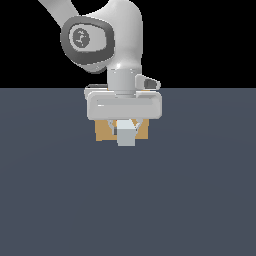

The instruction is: Insert the peg into the horizontal hole in a box.

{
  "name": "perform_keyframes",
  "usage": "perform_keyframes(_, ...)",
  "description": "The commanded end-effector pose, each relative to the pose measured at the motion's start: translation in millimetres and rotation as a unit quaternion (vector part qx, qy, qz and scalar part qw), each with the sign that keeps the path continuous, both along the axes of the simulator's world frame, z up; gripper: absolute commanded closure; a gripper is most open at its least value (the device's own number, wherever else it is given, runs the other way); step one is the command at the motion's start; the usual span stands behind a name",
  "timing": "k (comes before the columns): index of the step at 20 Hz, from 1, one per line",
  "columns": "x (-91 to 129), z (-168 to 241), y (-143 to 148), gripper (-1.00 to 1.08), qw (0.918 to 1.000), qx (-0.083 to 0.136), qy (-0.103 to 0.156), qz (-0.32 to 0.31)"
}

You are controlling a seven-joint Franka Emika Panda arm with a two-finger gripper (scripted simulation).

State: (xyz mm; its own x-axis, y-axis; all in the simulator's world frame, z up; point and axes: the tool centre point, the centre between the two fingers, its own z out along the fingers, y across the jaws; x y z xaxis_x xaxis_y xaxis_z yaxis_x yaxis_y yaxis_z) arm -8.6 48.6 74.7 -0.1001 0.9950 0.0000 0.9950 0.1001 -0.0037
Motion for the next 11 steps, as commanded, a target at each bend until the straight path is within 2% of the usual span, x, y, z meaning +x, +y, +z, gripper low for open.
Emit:
perform_keyframes(1, -0.9, 2.5, 21.8, 1.08, 1.0, 0.0, -0.003, 0.001)
perform_keyframes(6, -3.2, 3.2, 49.9, 1.08, 1.0, 0.0, -0.003, 0.001)
perform_keyframes(11, -2.7, 3.4, 58.8, 1.08, 1.0, 0.0, -0.003, 0.001)
